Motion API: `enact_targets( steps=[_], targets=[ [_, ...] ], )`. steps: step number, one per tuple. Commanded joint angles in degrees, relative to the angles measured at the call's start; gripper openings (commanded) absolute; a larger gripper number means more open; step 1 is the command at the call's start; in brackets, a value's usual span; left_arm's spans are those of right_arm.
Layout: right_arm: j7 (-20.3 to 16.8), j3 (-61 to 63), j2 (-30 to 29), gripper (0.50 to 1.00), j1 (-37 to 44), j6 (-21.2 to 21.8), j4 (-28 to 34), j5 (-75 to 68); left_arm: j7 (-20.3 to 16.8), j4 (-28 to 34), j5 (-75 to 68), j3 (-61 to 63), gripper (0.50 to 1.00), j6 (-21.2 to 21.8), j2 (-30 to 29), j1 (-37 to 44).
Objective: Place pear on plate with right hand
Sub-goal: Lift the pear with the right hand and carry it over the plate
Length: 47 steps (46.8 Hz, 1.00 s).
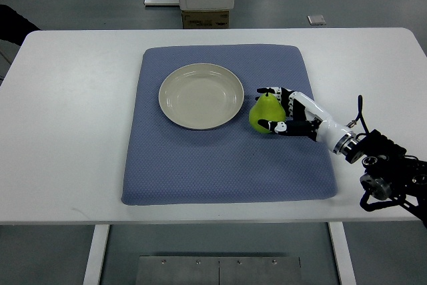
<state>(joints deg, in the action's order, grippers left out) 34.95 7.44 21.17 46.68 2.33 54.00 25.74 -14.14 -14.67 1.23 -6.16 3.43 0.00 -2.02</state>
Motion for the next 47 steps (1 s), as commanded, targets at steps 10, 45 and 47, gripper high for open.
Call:
enact_targets(
  steps=[10, 45, 47],
  targets=[
    [0.1, 3.0, -2.6, 0.500, 3.8, 0.0, -0.3, -0.3, 0.0, 0.0, 0.0, 0.0, 1.000, 0.0, 0.0, 0.0],
    [-4.5, 2.9, -20.9, 0.500, 11.9, -1.0, -13.8, -1.0, 0.0, 0.0, 0.0, 0.0, 1.000, 0.0, 0.0, 0.0],
    [-5.2, 2.8, -21.2, 0.500, 12.0, -1.2, -14.8, -1.0, 0.0, 0.0, 0.0, 0.0, 1.000, 0.0, 0.0, 0.0]
  ],
)
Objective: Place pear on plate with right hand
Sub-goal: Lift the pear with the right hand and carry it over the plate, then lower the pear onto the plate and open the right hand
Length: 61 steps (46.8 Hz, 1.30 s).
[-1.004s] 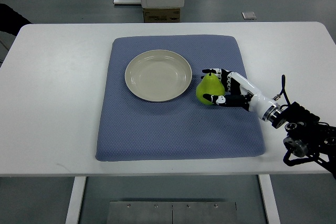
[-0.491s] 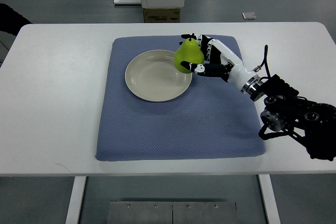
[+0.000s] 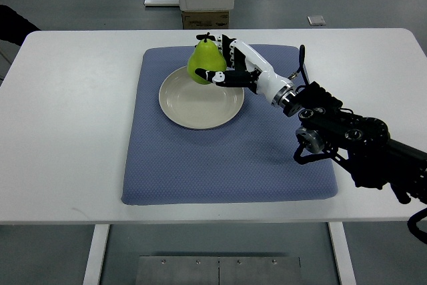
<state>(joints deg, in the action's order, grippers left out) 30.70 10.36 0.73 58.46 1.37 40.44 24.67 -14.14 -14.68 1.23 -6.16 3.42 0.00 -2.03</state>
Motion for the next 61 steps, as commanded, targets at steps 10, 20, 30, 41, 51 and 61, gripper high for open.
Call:
enact_targets(
  steps=[10, 20, 30, 41, 51, 61],
  targets=[
    [-3.6, -2.2, -0.7, 0.500, 0.2, -1.5, -5.4, 0.5, 0.0, 0.0, 0.0, 0.0, 1.000, 0.0, 0.0, 0.0],
    [-6.8, -3.2, -0.7, 0.500, 0.6, -2.6, -5.7, 0.5, 0.0, 0.0, 0.0, 0.0, 1.000, 0.0, 0.0, 0.0],
    [-7.2, -4.1, -0.7, 0.500, 0.4, -3.3, -5.1, 0.3, 0.0, 0.0, 0.0, 0.0, 1.000, 0.0, 0.0, 0.0],
    [-7.1, -5.3, -0.7, 0.500, -0.1, -3.3, -4.4, 0.2, 0.0, 0.0, 0.0, 0.0, 1.000, 0.0, 0.0, 0.0],
    [-6.7, -5.2, -0.7, 0.585, -0.5, -3.3, -4.4, -0.2, 0.1, 0.0, 0.0, 0.0, 1.000, 0.0, 0.0, 0.0],
    [-6.6, -5.0, -0.7, 0.998, -0.5, -3.2, -4.4, -0.3, 0.0, 0.0, 0.0, 0.0, 1.000, 0.0, 0.0, 0.0]
  ],
)
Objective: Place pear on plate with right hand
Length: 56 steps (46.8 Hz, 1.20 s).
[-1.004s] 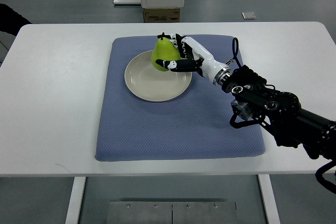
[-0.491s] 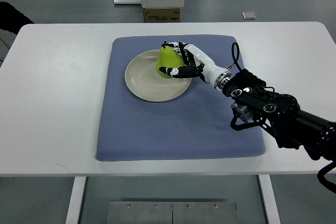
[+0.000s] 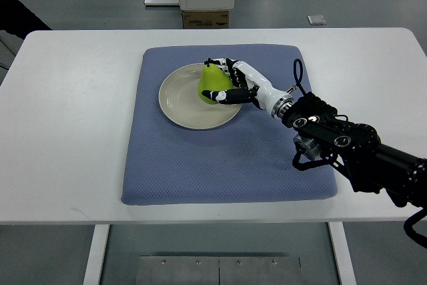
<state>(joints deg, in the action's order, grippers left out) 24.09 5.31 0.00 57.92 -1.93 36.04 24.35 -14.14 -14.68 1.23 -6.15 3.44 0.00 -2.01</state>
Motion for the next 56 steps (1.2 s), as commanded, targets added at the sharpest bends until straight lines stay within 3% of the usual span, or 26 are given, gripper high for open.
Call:
enact_targets(
  steps=[1, 37, 56],
  targets=[
    [0.0, 0.0, 0.0, 1.000, 0.0, 0.1, 0.0, 0.0, 0.0, 0.0, 0.0, 0.0, 1.000, 0.0, 0.0, 0.0],
    [0.3, 1.7, 0.0, 1.000, -0.3, 1.0, 2.0, 0.0, 0.0, 0.0, 0.0, 0.0, 1.000, 0.0, 0.0, 0.0],
    [0.3, 4.4, 7.8, 1.000, -0.7, 1.1, 4.3, -0.1, 0.0, 0.0, 0.0, 0.0, 1.000, 0.0, 0.0, 0.0]
  ],
)
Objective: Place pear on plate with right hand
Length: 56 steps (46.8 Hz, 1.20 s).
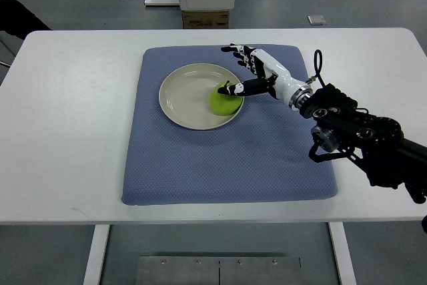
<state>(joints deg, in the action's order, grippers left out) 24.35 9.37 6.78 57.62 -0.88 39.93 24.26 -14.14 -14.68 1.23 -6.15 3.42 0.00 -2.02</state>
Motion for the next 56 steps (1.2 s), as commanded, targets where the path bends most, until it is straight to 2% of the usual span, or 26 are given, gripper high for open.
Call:
enact_targets(
  steps=[1, 20, 32, 43, 48, 56],
  targets=[
    [0.0, 0.6, 1.5, 1.000, -0.6, 0.0, 0.7, 0.0, 0.0, 0.0, 0.0, 0.0, 1.000, 0.0, 0.0, 0.0],
    [-0.3, 6.7, 7.4, 1.000, -4.8, -0.1, 2.5, -1.1, 0.1, 0.0, 0.0, 0.0, 1.000, 0.0, 0.0, 0.0],
    [-1.0, 16.0, 7.5, 1.000, -9.3, -1.0, 2.3, -4.5, 0.0, 0.0, 0.0, 0.0, 1.000, 0.0, 0.0, 0.0],
    [-4.5, 24.6, 7.1, 1.000, -12.2, -2.4, 2.2, -8.7, 0.0, 0.0, 0.0, 0.0, 1.000, 0.0, 0.0, 0.0],
    [-5.1, 27.5, 6.9, 1.000, -13.3, -3.8, 2.2, -9.8, 0.0, 0.0, 0.0, 0.0, 1.000, 0.0, 0.0, 0.0],
    [-5.5, 31.8, 6.7, 1.000, -15.7, -3.8, 2.8, -10.7, 0.0, 0.0, 0.0, 0.0, 1.000, 0.0, 0.0, 0.0]
  ],
)
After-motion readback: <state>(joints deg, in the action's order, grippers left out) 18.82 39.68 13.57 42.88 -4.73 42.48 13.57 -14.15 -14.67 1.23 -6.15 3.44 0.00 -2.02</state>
